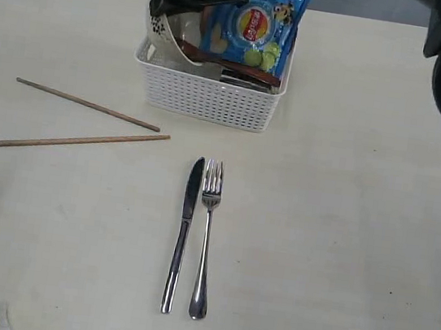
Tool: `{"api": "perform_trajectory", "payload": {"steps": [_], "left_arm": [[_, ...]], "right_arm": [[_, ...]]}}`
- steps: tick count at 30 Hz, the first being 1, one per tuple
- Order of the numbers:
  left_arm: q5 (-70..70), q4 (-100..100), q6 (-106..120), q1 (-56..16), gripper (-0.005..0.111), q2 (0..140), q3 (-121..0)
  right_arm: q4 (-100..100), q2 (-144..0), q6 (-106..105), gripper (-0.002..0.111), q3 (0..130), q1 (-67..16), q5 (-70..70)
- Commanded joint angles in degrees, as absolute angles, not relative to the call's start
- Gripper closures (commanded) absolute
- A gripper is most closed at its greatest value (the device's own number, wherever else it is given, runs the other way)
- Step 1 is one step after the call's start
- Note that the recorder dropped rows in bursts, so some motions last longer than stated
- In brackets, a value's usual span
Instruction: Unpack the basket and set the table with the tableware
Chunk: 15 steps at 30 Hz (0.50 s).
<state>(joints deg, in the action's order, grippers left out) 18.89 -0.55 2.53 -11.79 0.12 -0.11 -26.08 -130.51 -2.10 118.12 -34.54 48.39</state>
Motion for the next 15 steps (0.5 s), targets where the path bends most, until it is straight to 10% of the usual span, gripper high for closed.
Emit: {"api": "perform_trajectory", "payload": {"steps": [1, 15], "left_arm": [[18.43, -0.43, 2.55, -12.16, 0.107, 0.00, 0.00], [18.43, -0.43, 2.55, -12.16, 0.107, 0.00, 0.00]], "right_arm": [[-28.72, -130.17, -3.03, 0.109, 118.53, -34.25, 47.03], [-36.36, -131.06, -5.96, 0.109, 118.53, -34.38, 47.50]]}}
